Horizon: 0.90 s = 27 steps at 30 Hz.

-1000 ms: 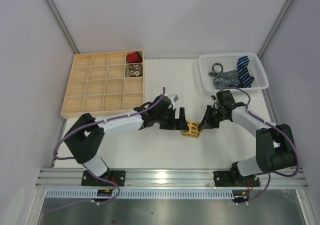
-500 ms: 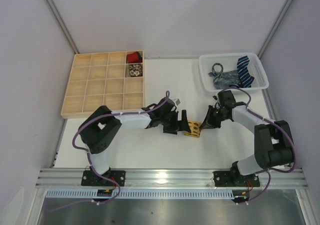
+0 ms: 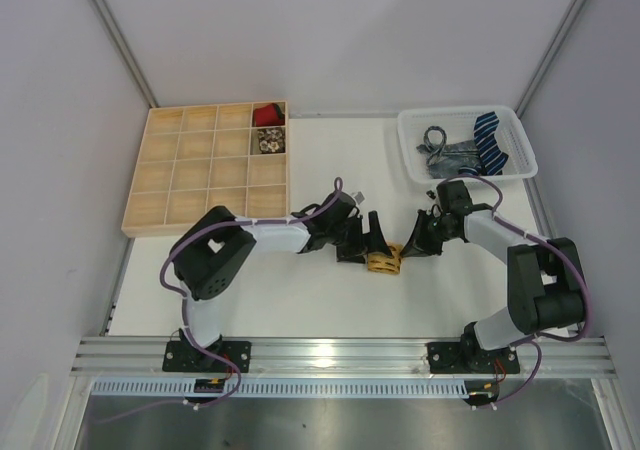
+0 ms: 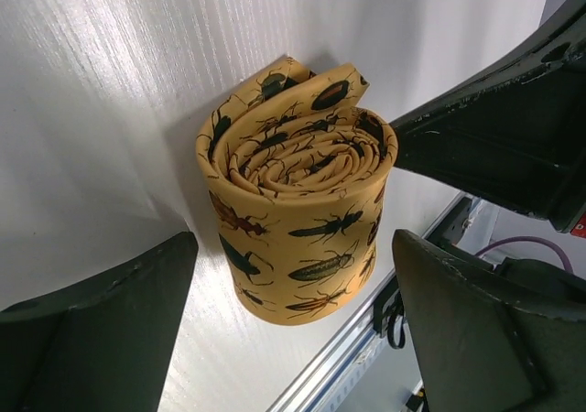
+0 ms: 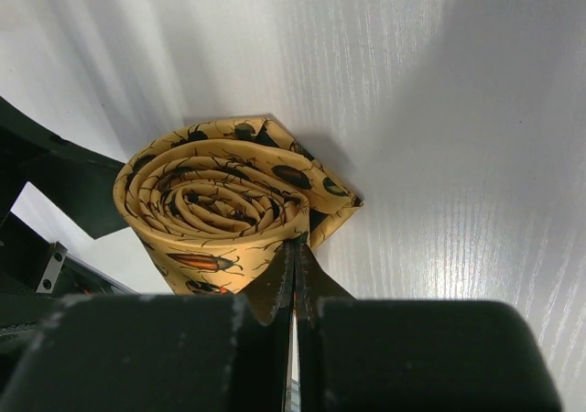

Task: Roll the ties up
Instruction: Place the rolled tie into the container

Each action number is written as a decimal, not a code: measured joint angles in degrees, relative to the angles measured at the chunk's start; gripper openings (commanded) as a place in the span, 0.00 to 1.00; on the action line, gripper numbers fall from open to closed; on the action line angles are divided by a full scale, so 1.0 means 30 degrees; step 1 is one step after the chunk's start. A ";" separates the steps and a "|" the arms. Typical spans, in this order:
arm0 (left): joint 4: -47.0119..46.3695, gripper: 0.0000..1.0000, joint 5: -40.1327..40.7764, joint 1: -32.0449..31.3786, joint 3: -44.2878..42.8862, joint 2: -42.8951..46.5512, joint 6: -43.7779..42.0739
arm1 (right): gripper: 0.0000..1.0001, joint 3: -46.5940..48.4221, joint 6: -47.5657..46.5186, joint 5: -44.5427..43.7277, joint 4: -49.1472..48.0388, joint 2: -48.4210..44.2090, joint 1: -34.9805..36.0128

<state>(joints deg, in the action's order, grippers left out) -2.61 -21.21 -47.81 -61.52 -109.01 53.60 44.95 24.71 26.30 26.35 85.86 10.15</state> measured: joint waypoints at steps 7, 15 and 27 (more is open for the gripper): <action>0.0095 0.89 0.0226 -0.0138 -0.0466 -0.0357 0.0321 | 0.00 0.0000 0.0000 0.0036 -0.0189 0.0160 -0.0022; -0.0525 0.81 0.0495 -0.0619 -0.0568 -0.0721 0.0918 | 0.00 -0.0095 0.0007 0.0044 -0.0415 0.0277 -0.0036; -0.1115 0.33 0.1144 -0.0940 -0.0525 -0.0882 0.1311 | 0.00 -0.0233 0.0007 0.0022 -0.0546 0.0277 -0.0087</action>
<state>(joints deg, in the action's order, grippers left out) -5.96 -17.78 -50.63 -63.09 -111.66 57.54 44.25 24.73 26.37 24.71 86.70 9.89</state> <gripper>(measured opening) 0.458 0.009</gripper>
